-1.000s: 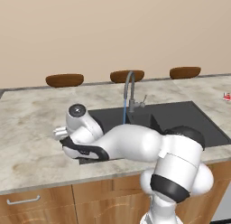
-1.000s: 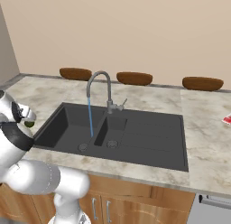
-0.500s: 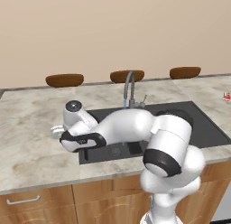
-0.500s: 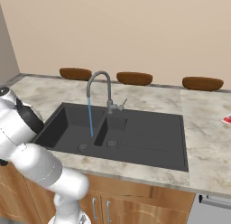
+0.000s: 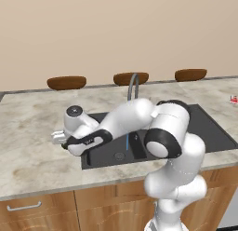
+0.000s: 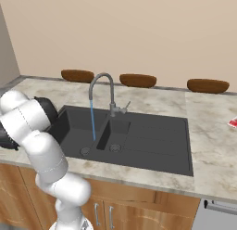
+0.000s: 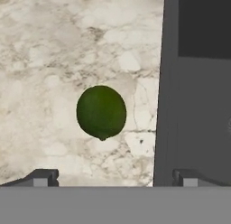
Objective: Turn on the sink faucet. Then move the lime from the counter to the sink. Turn off the sink. Move the vegetable from the sink to the pot next to the stove. Finally move the pot to the rear right burner.
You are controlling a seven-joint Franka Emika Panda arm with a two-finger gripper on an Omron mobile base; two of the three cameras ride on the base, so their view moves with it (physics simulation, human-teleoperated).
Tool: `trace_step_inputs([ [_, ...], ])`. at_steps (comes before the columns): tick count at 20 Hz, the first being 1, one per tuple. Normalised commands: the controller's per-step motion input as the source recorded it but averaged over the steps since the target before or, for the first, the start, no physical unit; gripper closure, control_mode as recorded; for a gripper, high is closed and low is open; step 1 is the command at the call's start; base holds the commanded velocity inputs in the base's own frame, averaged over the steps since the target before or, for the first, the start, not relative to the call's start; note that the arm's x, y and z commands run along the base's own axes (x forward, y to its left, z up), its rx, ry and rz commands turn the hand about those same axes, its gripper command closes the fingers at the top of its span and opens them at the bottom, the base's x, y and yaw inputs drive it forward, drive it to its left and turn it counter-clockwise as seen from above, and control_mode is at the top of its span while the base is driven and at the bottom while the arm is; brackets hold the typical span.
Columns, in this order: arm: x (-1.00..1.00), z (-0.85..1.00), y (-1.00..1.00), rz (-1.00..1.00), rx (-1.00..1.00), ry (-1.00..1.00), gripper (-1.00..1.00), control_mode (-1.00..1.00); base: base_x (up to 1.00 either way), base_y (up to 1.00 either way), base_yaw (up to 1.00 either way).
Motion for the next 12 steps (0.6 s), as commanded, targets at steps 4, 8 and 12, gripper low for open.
trace_step_inputs([
  [4,0.29,-0.20,0.12,0.00,0.00,0.01,-1.00,-1.00,0.00,0.00,0.00],
  [8,0.27,-0.15,0.16,0.00,0.00,0.02,-1.00,-1.00,0.00,0.00,0.00],
  [12,0.24,-0.12,0.20,0.00,0.00,0.03,-1.00,-1.00,0.00,0.00,0.00],
])
